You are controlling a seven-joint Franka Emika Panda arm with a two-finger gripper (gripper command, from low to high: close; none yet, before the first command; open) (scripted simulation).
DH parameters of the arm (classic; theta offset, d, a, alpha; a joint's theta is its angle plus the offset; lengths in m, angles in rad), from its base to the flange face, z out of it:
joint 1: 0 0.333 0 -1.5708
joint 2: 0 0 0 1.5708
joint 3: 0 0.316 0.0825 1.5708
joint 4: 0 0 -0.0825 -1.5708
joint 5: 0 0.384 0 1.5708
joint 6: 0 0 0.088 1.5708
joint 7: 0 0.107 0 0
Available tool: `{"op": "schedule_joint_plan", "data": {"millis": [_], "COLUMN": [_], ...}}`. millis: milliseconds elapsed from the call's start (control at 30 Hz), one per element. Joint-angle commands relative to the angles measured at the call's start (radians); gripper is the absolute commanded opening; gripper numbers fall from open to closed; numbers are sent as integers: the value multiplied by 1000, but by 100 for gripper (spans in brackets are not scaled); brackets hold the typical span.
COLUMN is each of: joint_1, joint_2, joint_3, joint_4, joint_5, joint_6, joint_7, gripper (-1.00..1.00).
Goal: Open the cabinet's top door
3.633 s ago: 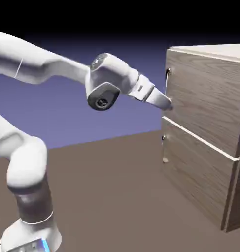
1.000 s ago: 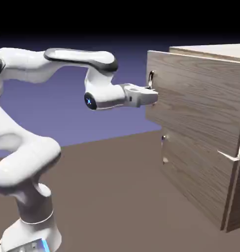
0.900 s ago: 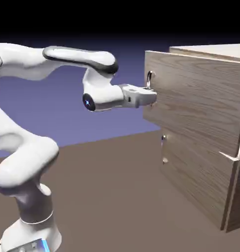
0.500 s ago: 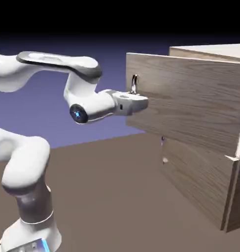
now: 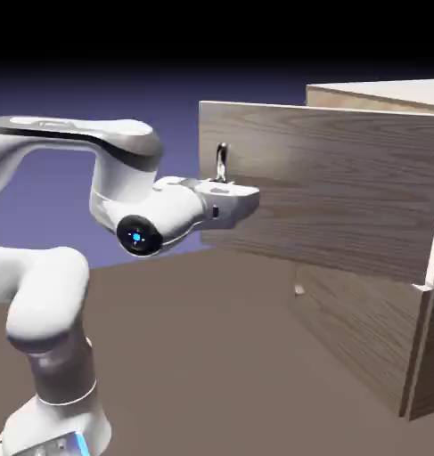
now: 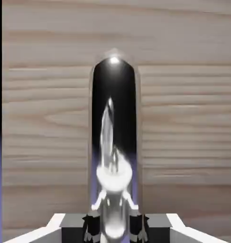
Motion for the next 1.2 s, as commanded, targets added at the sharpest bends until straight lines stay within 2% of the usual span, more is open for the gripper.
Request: {"op": "schedule_joint_plan", "data": {"millis": [0, 267, 500, 900, 1167], "joint_1": [-10, -66, -14, 310, 591], "joint_2": [2, 104, 295, 660, 783], "joint_3": [-35, -325, -579, -1010, -1298], "joint_4": [1, 77, 251, 673, 869], "joint_5": [-42, -374, -622, -848, -899], "joint_6": [-29, -283, -527, -945, -1110], "joint_7": [3, -13, -72, -218, -286], "gripper": [-100, -100, -100, -100, -100]}}
